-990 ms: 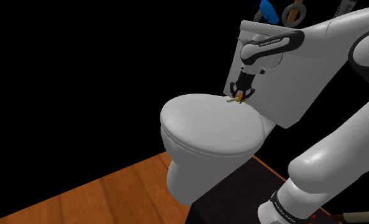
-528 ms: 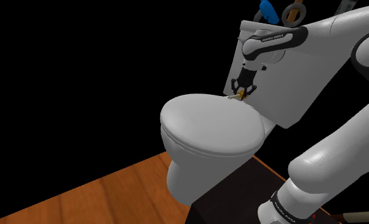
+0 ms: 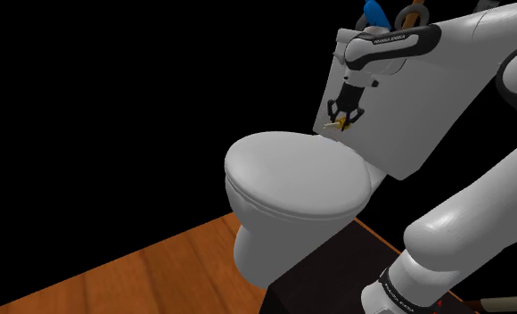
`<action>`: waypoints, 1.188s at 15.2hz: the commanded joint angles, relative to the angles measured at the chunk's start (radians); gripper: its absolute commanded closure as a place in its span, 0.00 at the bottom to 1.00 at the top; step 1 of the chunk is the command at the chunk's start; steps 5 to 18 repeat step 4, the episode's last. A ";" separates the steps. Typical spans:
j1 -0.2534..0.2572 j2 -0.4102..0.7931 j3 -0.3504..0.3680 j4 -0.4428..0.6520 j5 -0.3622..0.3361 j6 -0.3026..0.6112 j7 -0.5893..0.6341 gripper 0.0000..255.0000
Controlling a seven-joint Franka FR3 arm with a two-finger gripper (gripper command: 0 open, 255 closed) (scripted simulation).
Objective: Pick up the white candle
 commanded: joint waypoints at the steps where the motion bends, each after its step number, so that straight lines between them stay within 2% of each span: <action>1: 0.000 -0.003 0.000 0.022 -0.001 -0.025 0.001 1.00; 18: 0.000 -0.004 0.000 0.036 -0.001 -0.041 0.001 1.00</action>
